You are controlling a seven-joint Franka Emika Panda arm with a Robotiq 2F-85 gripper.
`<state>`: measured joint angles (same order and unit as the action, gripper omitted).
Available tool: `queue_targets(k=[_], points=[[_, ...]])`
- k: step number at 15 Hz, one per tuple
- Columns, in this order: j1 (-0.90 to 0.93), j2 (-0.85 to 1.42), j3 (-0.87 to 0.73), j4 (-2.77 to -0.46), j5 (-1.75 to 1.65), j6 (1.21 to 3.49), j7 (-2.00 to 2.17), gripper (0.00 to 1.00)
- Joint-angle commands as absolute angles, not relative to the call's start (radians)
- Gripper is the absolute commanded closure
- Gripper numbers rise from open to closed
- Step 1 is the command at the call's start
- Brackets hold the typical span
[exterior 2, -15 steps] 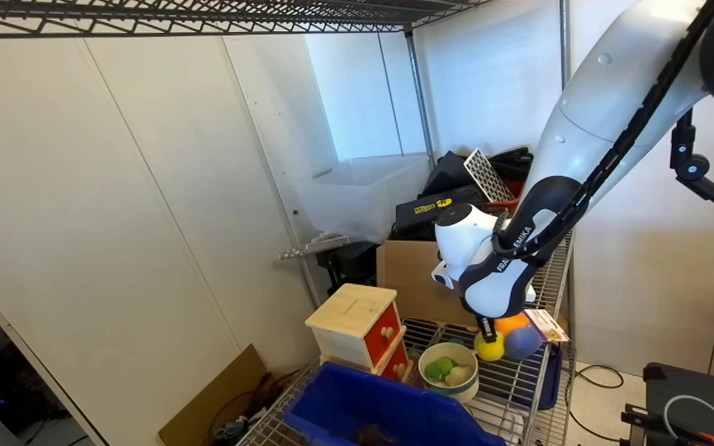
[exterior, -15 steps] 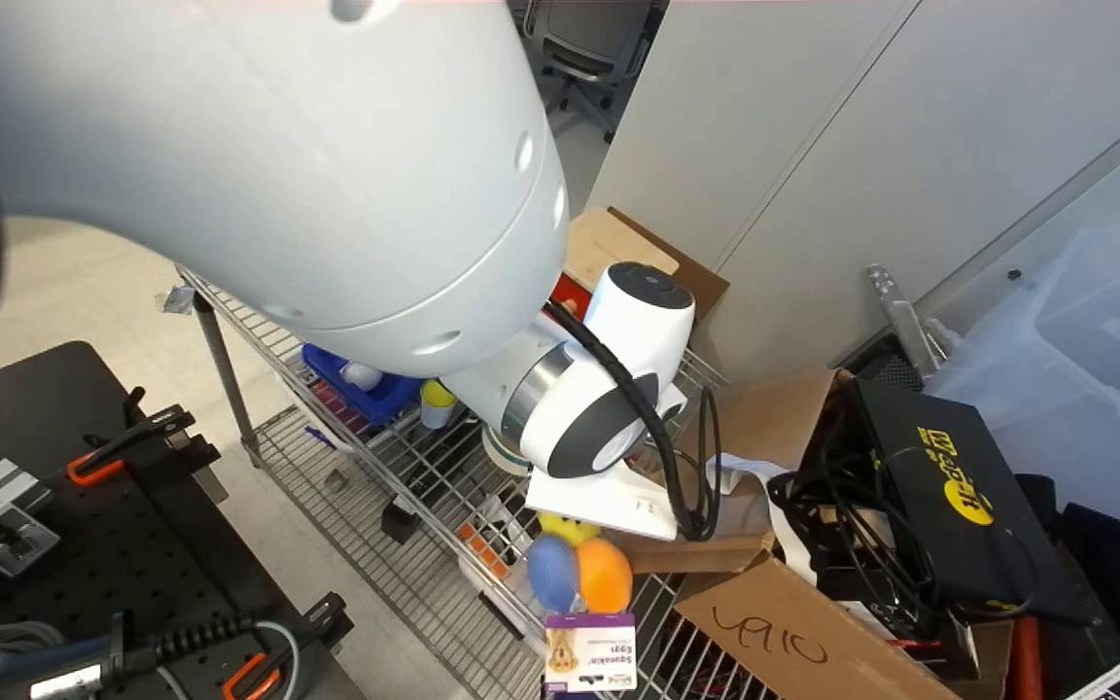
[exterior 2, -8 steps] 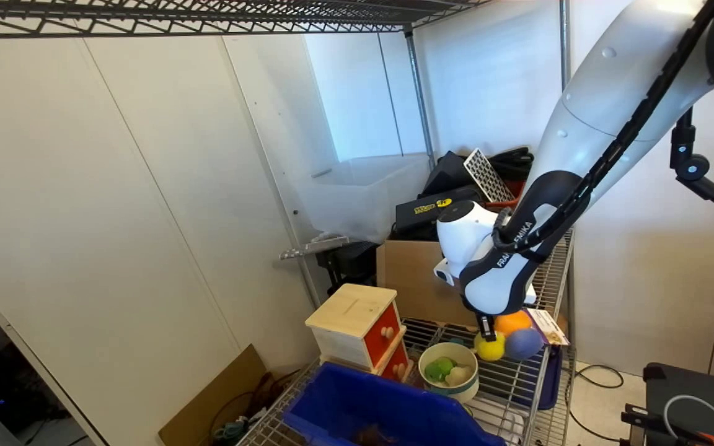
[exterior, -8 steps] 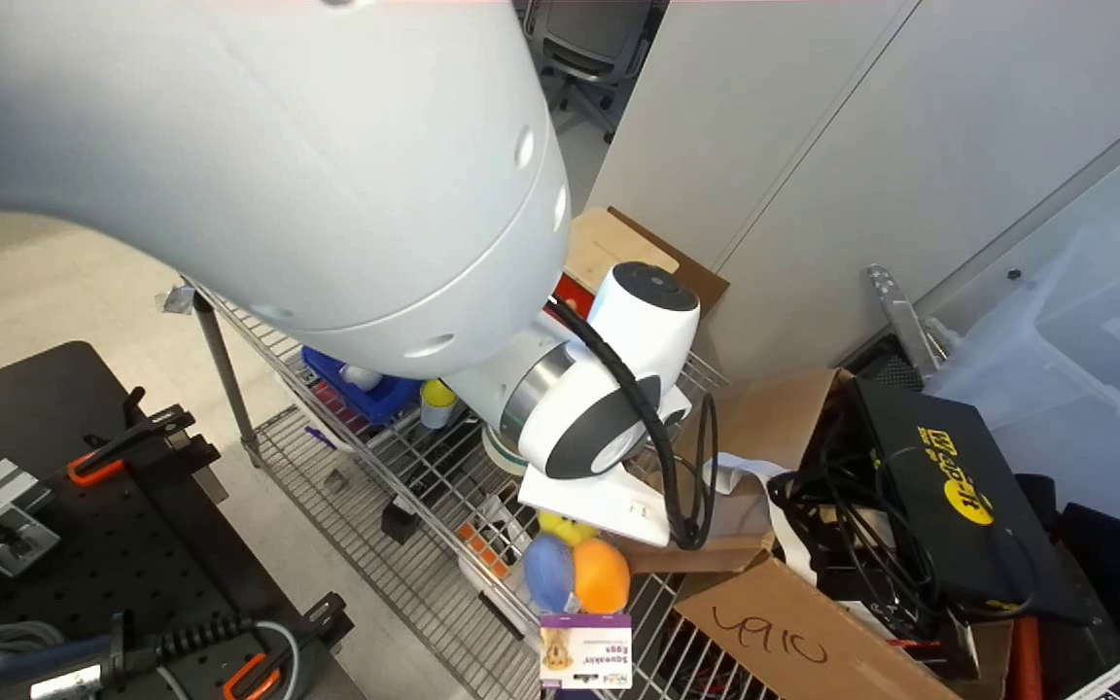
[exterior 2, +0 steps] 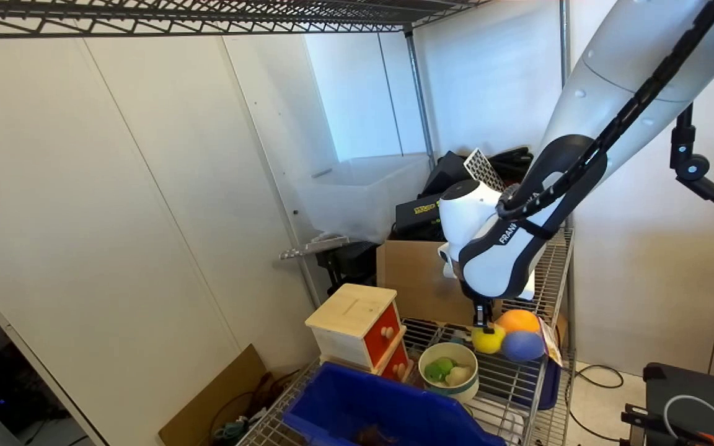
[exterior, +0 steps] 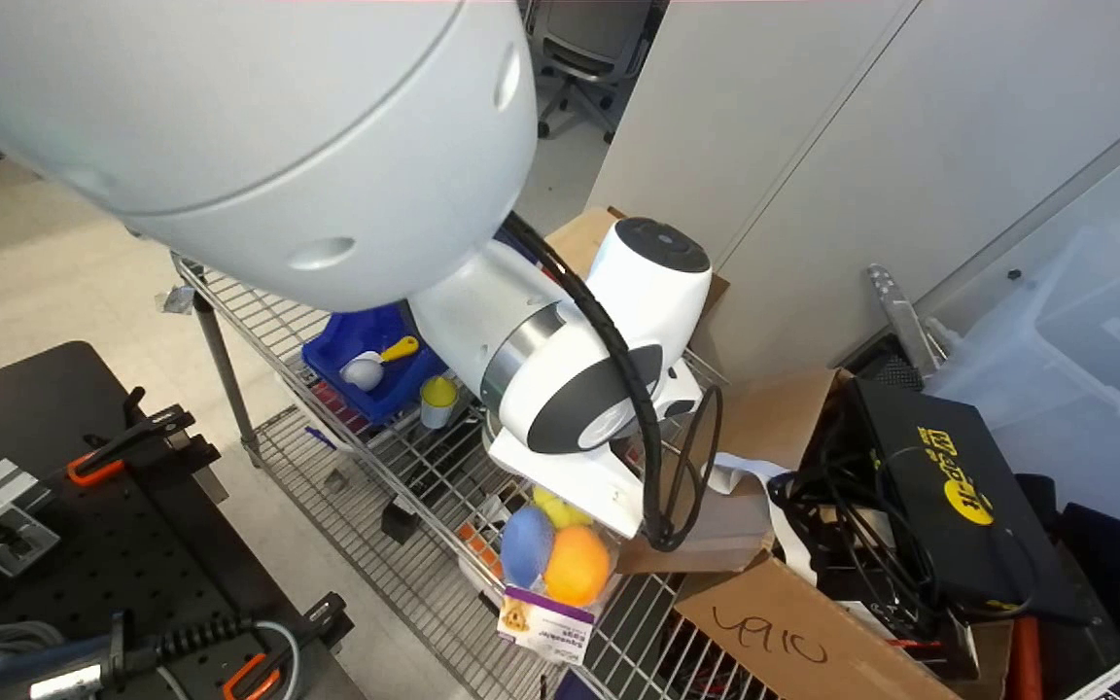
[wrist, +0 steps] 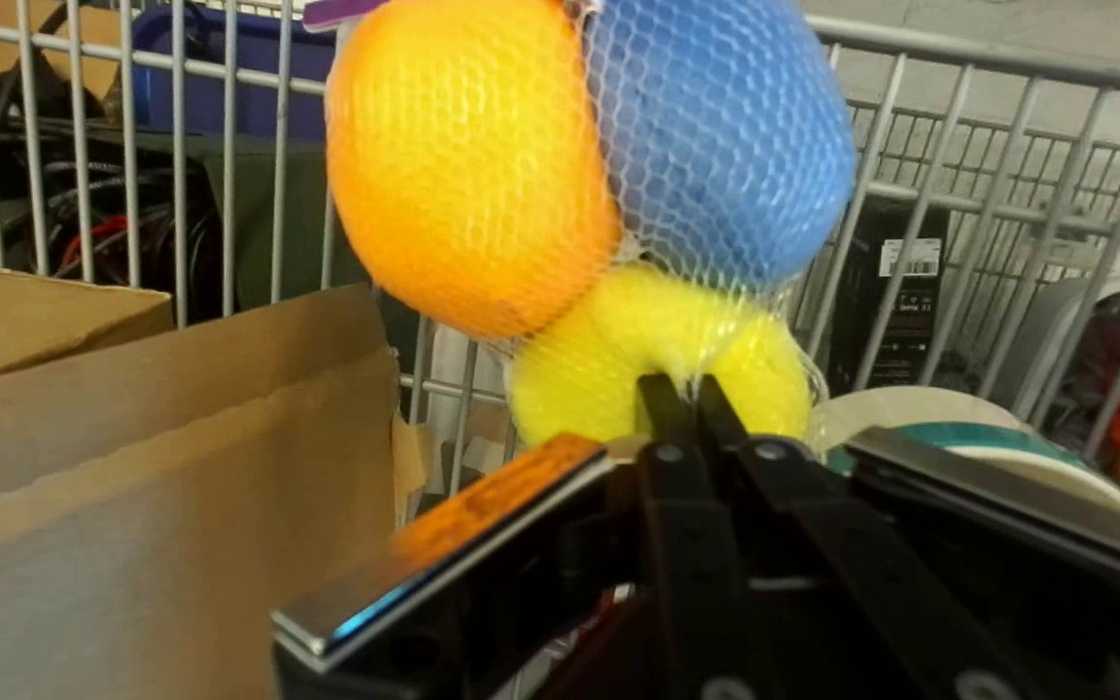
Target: Pick up the plush toys and put them in the box
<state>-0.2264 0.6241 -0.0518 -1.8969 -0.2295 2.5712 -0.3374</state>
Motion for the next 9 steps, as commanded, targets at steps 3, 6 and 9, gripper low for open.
queue_targets(k=[3, 6, 9], points=[[-0.201, 0.529, -0.065, -1.952, -0.162, 2.546, -0.235, 0.99], [-0.18, 0.492, -0.077, -1.967, -0.154, 2.547, -0.158, 0.99], [-0.155, 0.452, -0.088, -1.989, -0.155, 2.548, -0.084, 0.99]])
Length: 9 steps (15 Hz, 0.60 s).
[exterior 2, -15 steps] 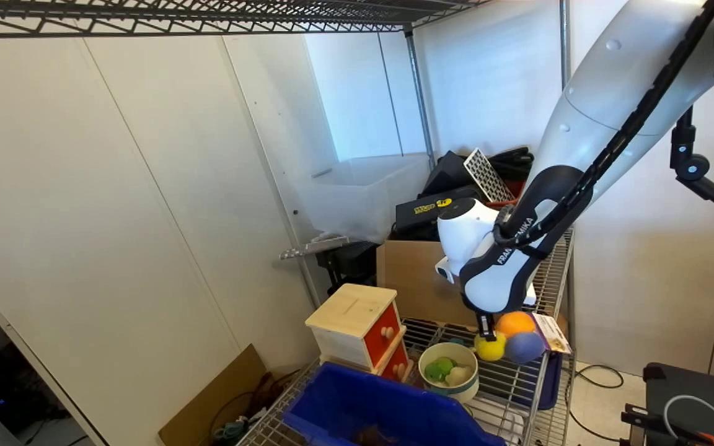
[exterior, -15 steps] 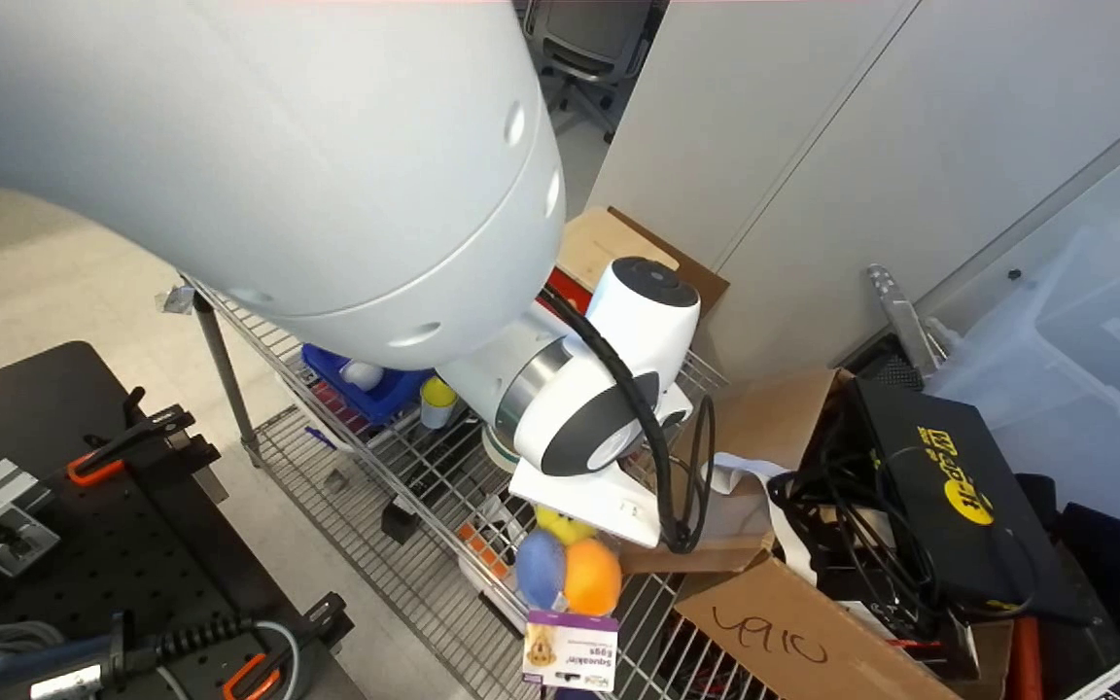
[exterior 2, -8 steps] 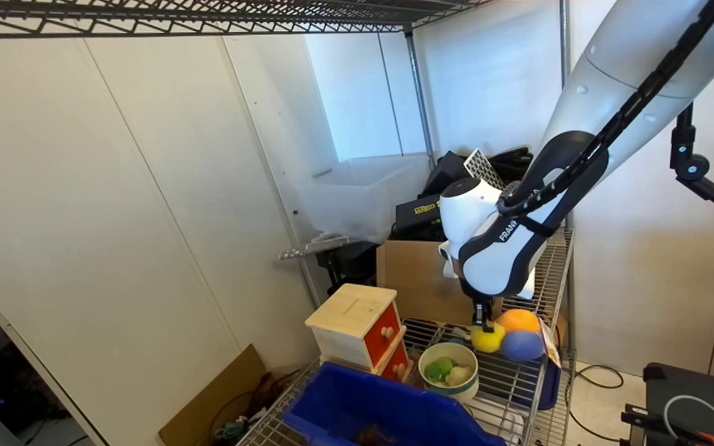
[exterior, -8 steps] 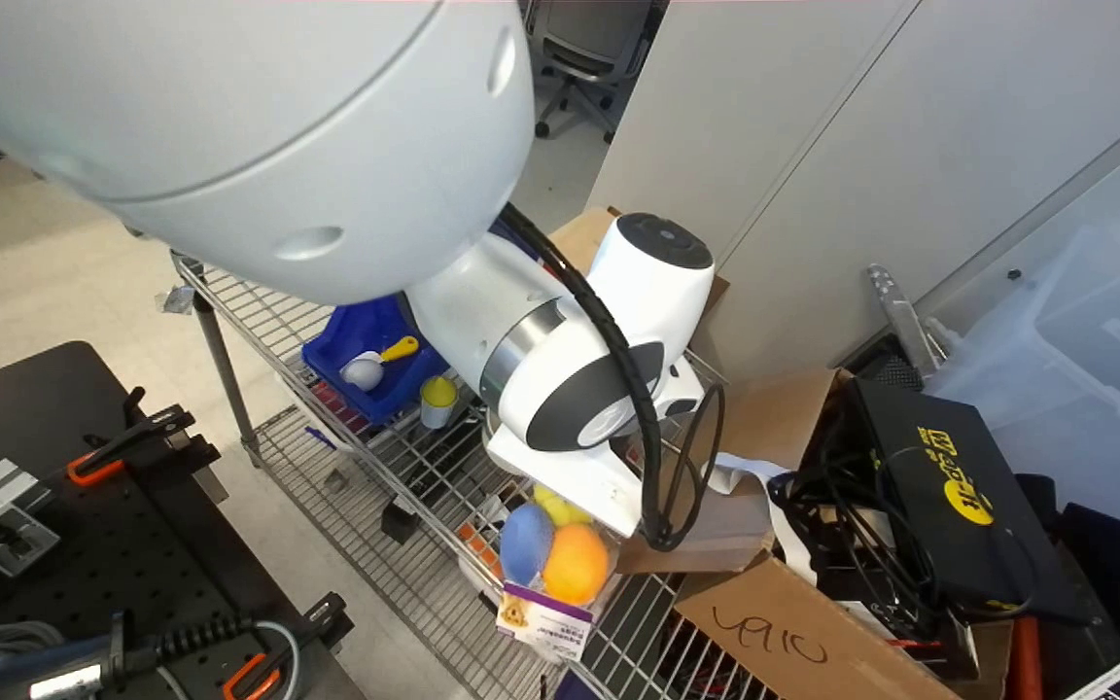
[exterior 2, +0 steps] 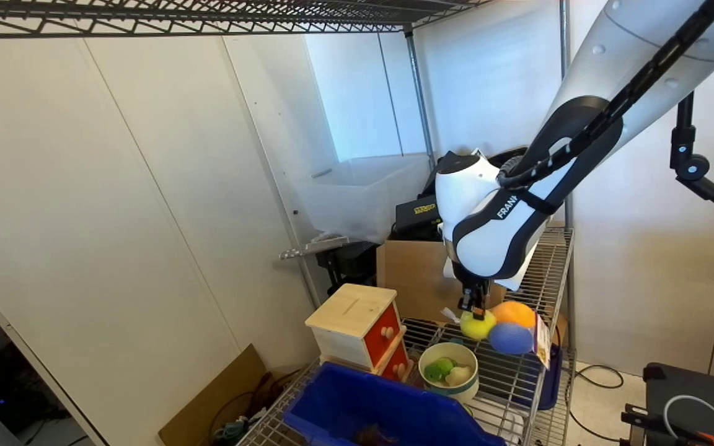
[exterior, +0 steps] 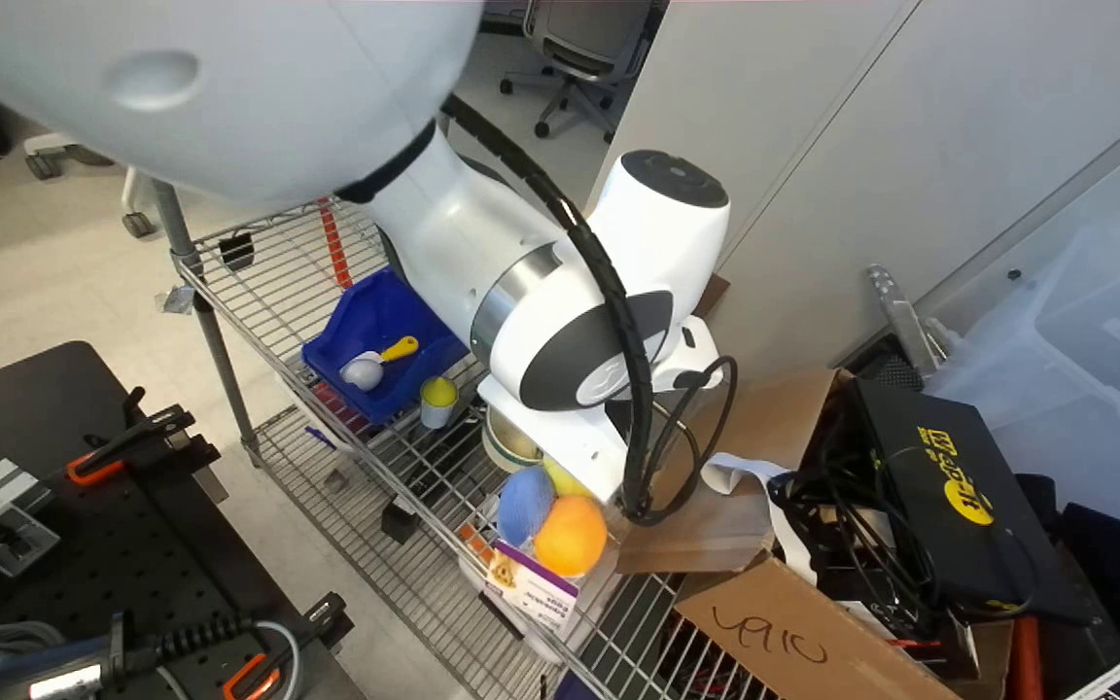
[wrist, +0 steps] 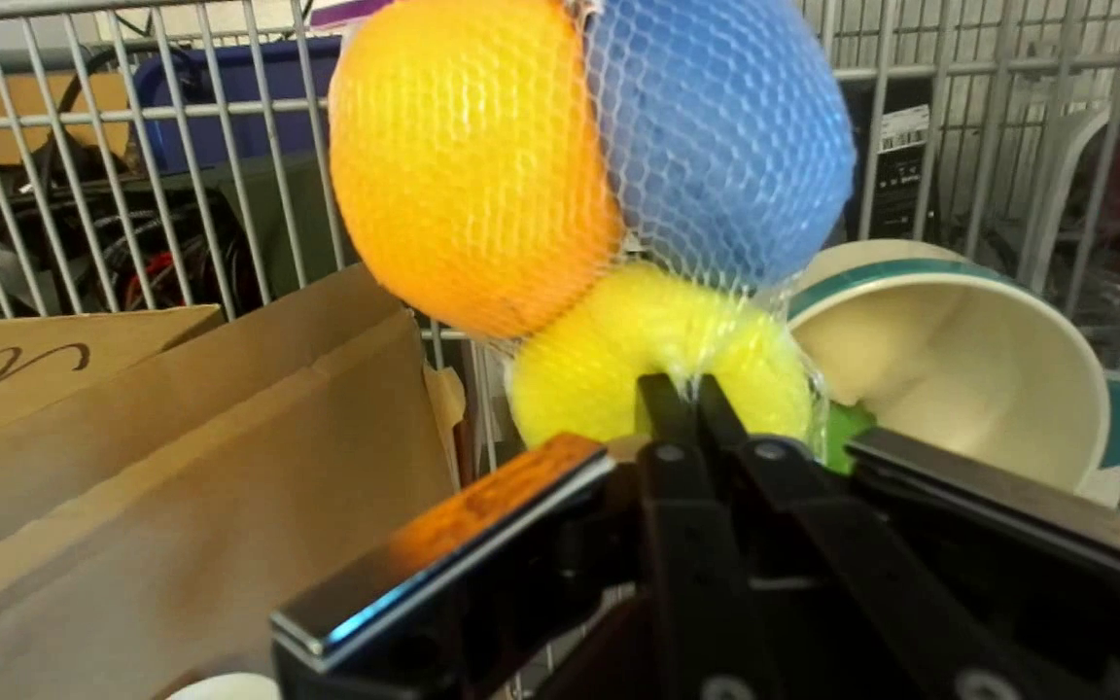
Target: Pick up the plush toys and put them in the box
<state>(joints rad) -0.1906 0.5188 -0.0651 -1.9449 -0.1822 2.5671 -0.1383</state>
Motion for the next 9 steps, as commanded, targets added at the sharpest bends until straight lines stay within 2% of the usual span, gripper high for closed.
queue_targets(k=[1, 9], points=[[-0.149, 0.434, -0.086, -2.0, -0.15, 2.547, -0.067, 0.99], [-0.05, 0.238, -0.09, -2.148, -0.165, 2.51, 0.122, 0.99]])
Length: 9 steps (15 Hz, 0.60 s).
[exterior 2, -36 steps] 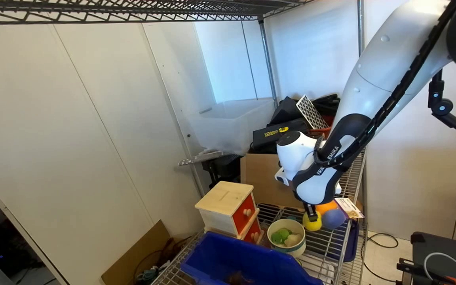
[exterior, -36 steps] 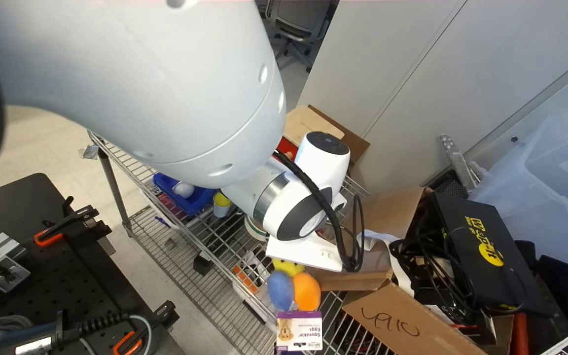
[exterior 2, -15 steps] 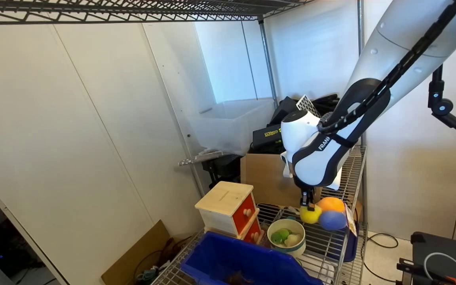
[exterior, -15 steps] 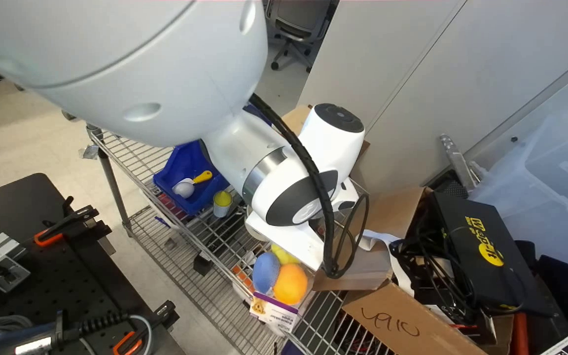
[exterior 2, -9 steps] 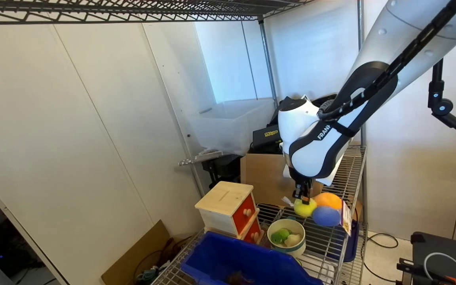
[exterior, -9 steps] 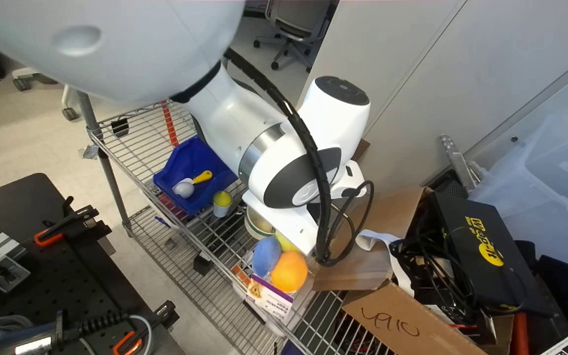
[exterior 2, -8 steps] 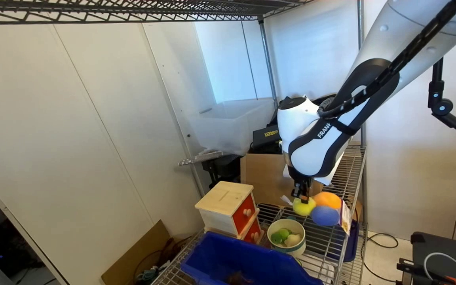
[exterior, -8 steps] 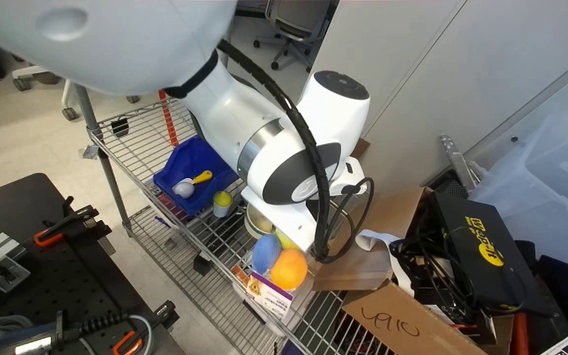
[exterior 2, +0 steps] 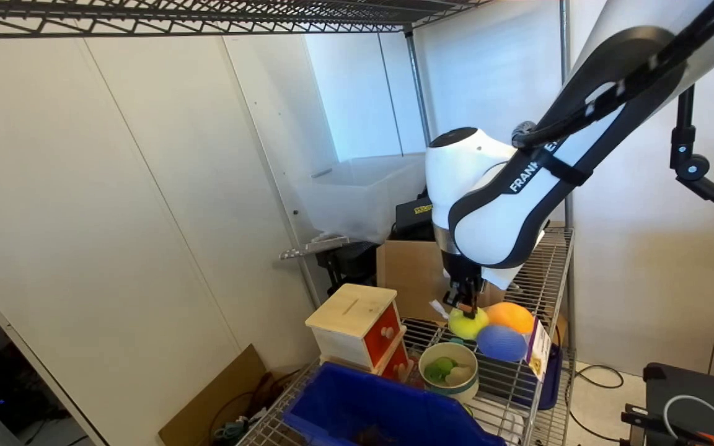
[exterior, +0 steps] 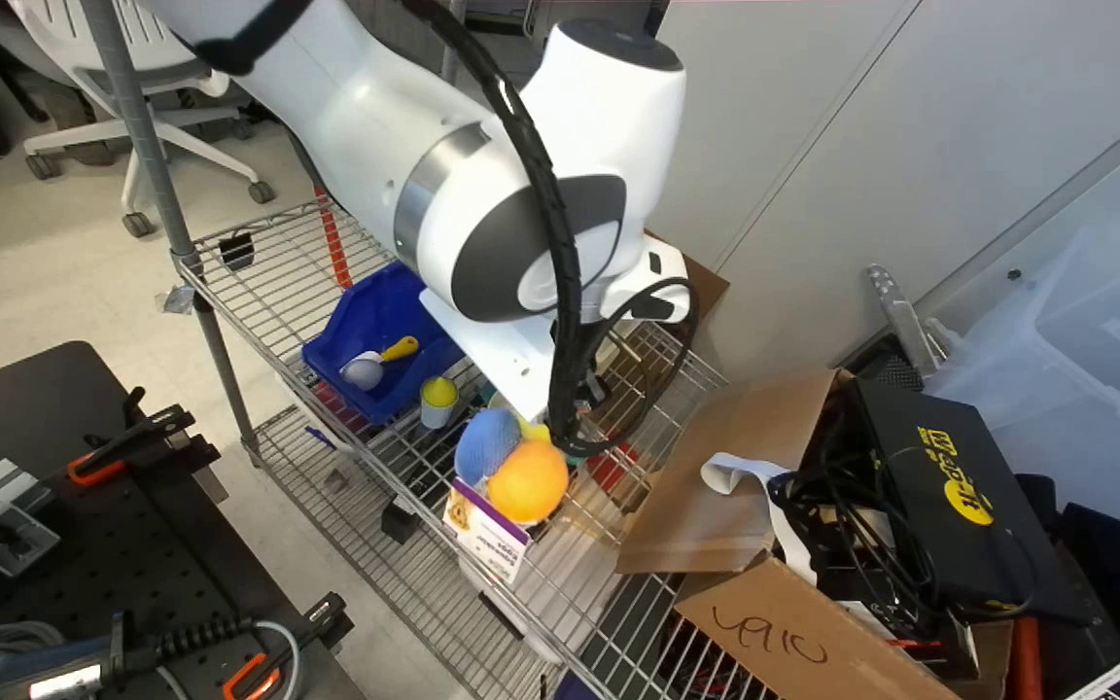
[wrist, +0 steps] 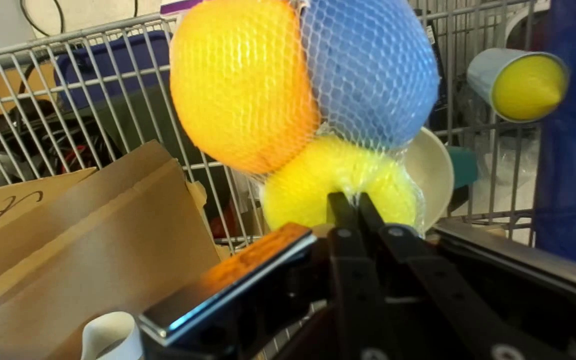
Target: Pick up the plush toys and put them in the box
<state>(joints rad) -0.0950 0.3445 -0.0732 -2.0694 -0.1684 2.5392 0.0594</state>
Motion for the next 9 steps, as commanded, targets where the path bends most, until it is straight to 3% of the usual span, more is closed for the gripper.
queue_targets(k=[1, 9], points=[[-0.04, 0.213, -0.087, -2.164, -0.165, 2.504, 0.144, 0.99], [0.025, 0.089, -0.064, -2.231, -0.2, 2.507, 0.32, 0.99]])
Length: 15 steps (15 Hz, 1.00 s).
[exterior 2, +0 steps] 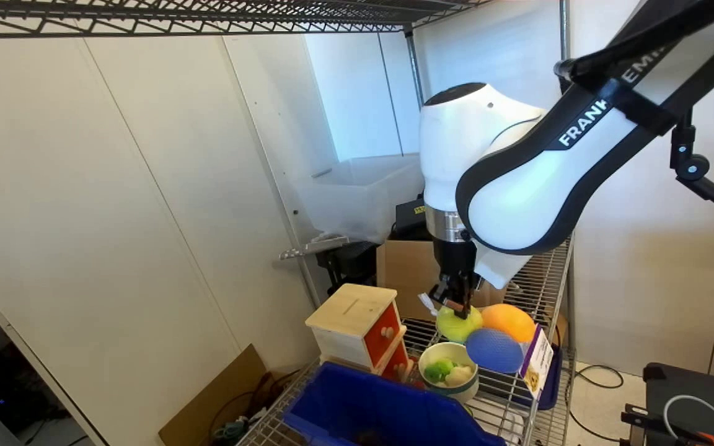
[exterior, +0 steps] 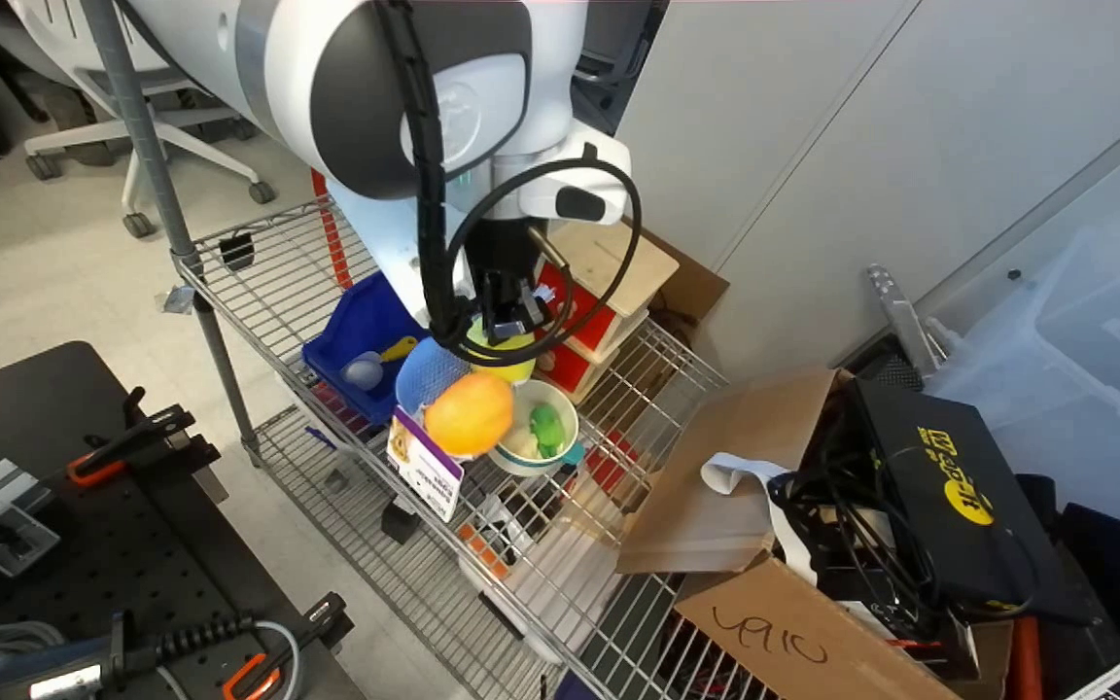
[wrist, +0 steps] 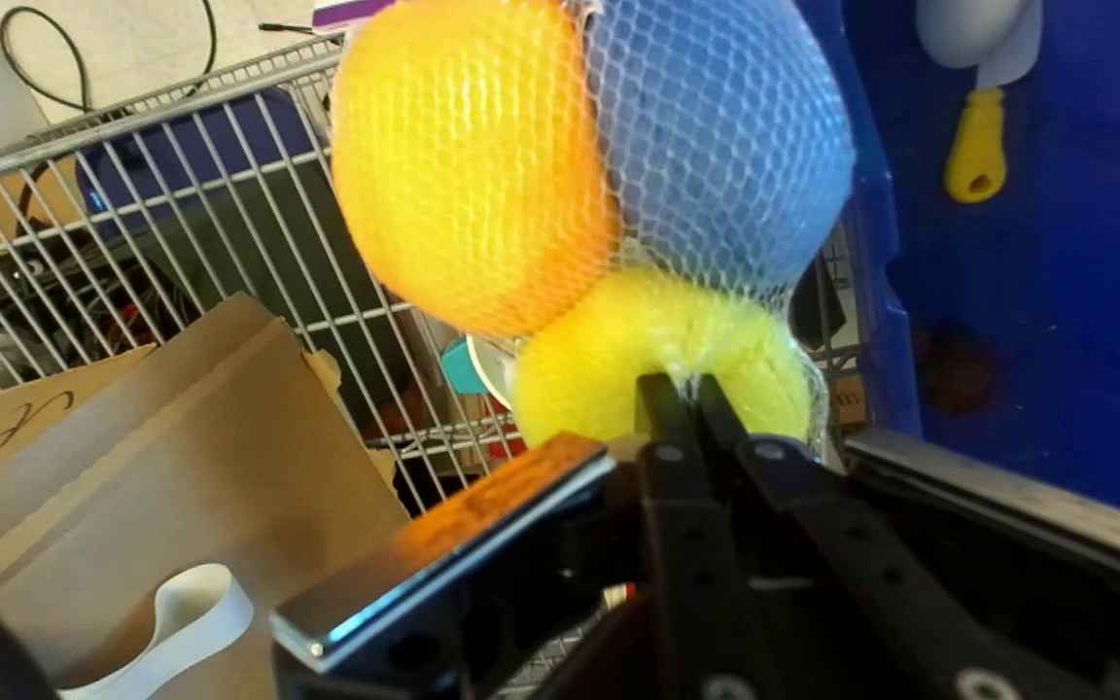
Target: Pick up the plush toys and put them in the box
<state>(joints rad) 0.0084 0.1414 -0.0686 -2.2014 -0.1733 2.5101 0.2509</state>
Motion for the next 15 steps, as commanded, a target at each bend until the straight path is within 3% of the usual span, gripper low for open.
queue_targets(k=[1, 11, 15], points=[[0.03, 0.084, -0.061, -2.233, -0.202, 2.509, 0.341, 0.99], [0.088, 0.112, -0.036, -2.193, -0.376, 2.483, 0.566, 0.99], [0.09, 0.109, -0.006, -2.197, -0.28, 2.454, 0.477, 0.99]])
